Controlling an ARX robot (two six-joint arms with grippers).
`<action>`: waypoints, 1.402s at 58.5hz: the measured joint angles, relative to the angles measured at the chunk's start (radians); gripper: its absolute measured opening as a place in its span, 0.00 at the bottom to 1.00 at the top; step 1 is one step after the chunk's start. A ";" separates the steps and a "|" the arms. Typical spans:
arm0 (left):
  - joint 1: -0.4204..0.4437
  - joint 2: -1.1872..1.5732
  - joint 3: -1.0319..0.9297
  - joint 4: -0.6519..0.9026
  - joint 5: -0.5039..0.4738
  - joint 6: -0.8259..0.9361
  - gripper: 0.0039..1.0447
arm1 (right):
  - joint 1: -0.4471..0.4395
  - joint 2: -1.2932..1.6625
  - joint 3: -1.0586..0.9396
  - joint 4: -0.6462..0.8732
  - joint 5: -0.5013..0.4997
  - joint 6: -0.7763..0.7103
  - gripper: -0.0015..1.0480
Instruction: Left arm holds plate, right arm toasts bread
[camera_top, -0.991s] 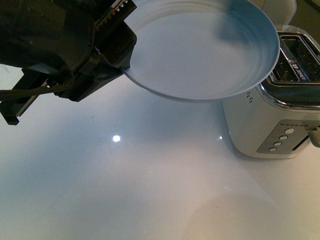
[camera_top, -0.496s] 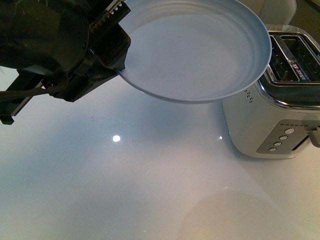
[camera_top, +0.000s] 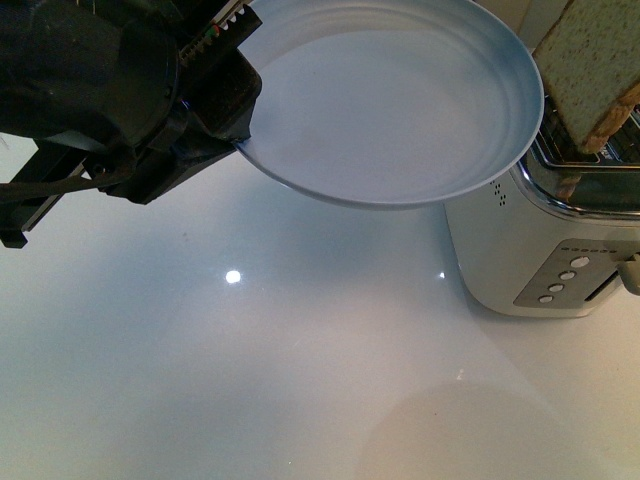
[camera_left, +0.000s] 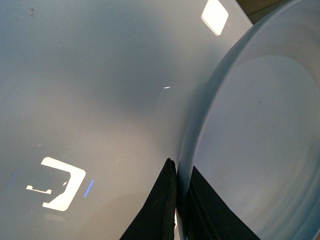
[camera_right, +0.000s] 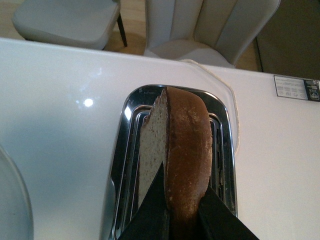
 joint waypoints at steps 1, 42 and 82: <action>0.000 0.000 0.000 0.000 0.000 0.000 0.02 | 0.001 0.008 0.003 0.000 0.001 0.000 0.03; -0.002 0.004 0.000 0.000 0.004 0.000 0.02 | -0.026 0.109 0.033 0.011 0.040 0.001 0.03; -0.007 0.007 -0.003 0.000 0.008 -0.001 0.02 | -0.059 0.199 0.044 0.049 0.016 -0.009 0.03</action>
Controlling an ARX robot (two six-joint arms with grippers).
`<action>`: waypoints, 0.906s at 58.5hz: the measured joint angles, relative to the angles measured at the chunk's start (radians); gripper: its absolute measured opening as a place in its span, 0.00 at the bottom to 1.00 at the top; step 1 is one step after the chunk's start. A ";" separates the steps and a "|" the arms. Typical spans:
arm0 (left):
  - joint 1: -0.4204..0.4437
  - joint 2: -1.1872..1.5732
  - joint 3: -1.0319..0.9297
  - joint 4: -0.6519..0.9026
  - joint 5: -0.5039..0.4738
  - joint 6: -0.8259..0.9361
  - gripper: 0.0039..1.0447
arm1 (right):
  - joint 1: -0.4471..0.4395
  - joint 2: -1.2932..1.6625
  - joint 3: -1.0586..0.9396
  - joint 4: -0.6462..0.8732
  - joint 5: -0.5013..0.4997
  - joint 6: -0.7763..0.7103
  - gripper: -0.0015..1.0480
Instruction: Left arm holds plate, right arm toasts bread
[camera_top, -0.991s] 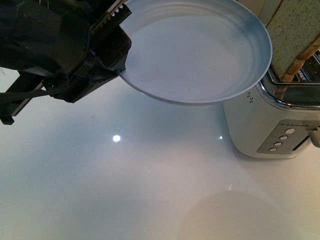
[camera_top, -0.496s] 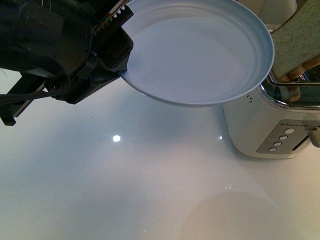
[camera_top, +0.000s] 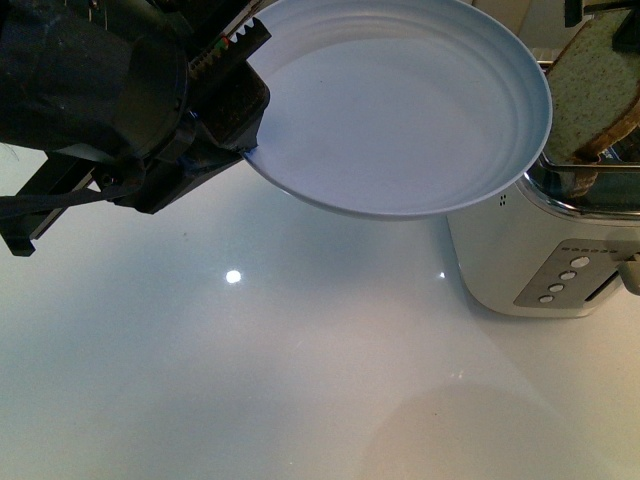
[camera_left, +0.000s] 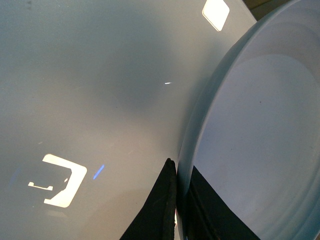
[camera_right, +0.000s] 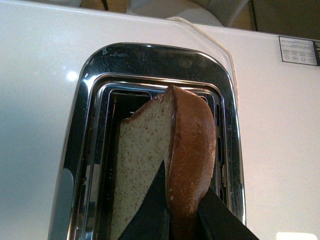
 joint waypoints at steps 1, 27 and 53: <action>0.000 0.000 0.000 0.000 0.000 0.000 0.02 | 0.001 0.000 0.000 0.001 0.000 0.000 0.03; 0.000 0.005 -0.001 0.000 0.004 0.000 0.02 | 0.031 0.000 -0.058 0.038 -0.017 0.010 0.28; 0.000 0.005 -0.001 0.000 0.004 0.000 0.02 | 0.022 -0.078 -0.142 0.114 -0.029 0.047 0.89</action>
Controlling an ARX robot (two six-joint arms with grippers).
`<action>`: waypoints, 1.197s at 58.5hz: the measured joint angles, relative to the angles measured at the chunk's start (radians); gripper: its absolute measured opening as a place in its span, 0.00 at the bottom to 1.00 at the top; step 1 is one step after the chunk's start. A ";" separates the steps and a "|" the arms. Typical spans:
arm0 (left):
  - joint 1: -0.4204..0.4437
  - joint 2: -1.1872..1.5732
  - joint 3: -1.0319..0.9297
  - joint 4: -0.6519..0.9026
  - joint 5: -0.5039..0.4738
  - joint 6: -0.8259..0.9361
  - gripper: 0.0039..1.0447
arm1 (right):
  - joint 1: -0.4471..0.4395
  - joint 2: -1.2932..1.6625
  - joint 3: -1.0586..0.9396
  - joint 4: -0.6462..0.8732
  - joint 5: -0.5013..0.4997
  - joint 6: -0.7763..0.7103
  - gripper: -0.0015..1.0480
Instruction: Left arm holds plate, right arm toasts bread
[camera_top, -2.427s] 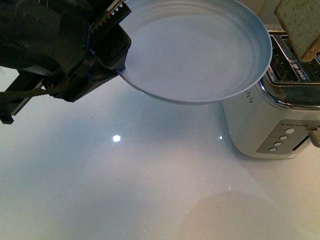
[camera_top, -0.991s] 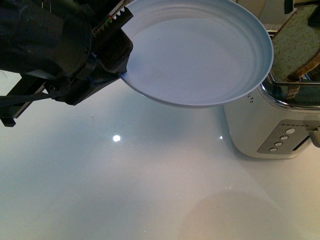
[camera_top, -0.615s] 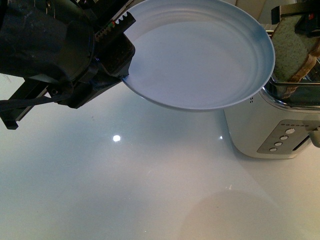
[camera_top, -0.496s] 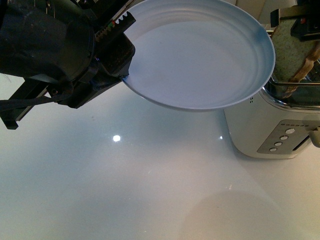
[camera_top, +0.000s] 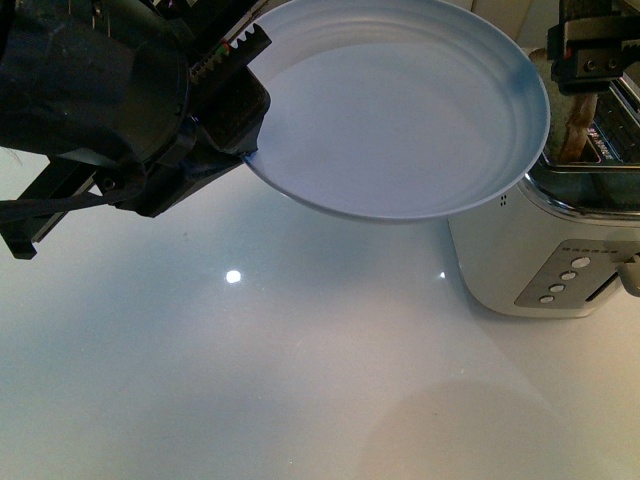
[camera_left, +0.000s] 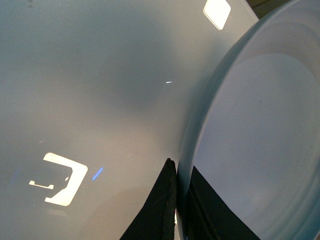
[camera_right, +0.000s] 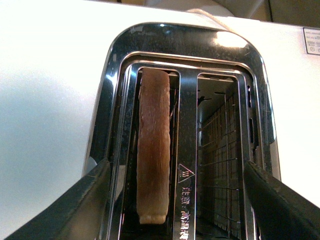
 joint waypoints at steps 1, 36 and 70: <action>0.000 0.000 0.000 0.000 0.000 0.000 0.02 | -0.003 -0.016 -0.009 0.008 -0.001 0.001 0.92; 0.003 0.000 -0.002 0.000 0.004 0.001 0.02 | 0.016 -0.651 -0.358 0.087 0.161 -0.037 0.92; 0.023 -0.002 -0.015 0.000 0.011 0.018 0.02 | 0.021 -1.131 -0.690 0.145 0.001 -0.021 0.52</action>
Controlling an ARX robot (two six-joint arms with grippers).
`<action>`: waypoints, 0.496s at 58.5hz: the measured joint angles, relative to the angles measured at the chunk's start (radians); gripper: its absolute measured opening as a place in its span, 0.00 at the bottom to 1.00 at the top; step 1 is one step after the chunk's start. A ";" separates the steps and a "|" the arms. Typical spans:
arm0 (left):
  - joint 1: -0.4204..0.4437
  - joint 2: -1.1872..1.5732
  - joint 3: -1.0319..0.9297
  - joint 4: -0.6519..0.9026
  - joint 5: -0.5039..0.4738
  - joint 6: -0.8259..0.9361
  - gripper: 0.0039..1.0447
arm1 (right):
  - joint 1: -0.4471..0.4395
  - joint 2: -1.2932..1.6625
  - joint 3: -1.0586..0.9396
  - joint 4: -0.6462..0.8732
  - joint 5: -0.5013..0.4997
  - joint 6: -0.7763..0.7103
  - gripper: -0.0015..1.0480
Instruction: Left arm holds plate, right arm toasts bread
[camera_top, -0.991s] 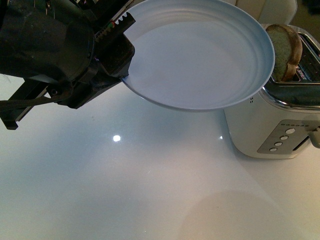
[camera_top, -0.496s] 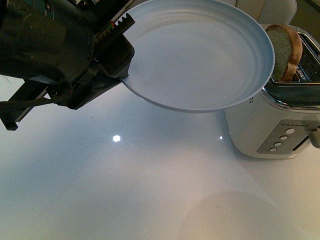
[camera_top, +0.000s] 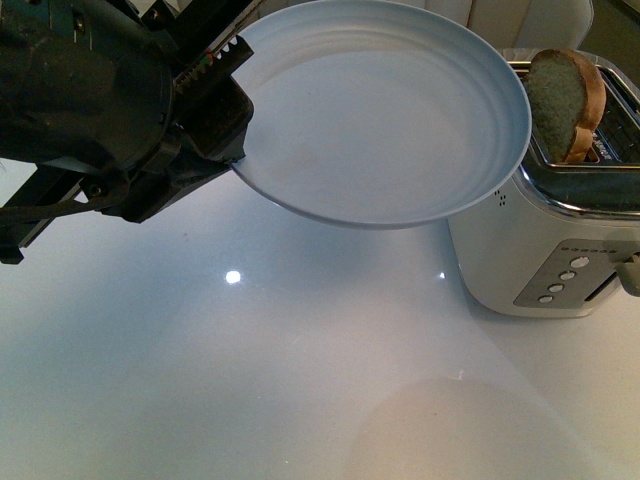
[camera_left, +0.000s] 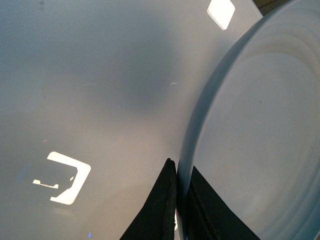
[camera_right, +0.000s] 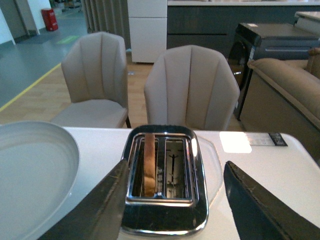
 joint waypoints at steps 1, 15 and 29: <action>0.000 -0.001 0.000 0.000 0.000 0.002 0.02 | -0.004 -0.004 -0.005 0.000 -0.004 0.000 0.50; 0.015 -0.016 -0.005 0.000 0.008 0.015 0.02 | -0.137 -0.127 -0.113 -0.012 -0.161 0.003 0.02; 0.018 -0.019 -0.009 0.000 0.008 0.024 0.02 | -0.203 -0.214 -0.165 -0.045 -0.193 0.006 0.02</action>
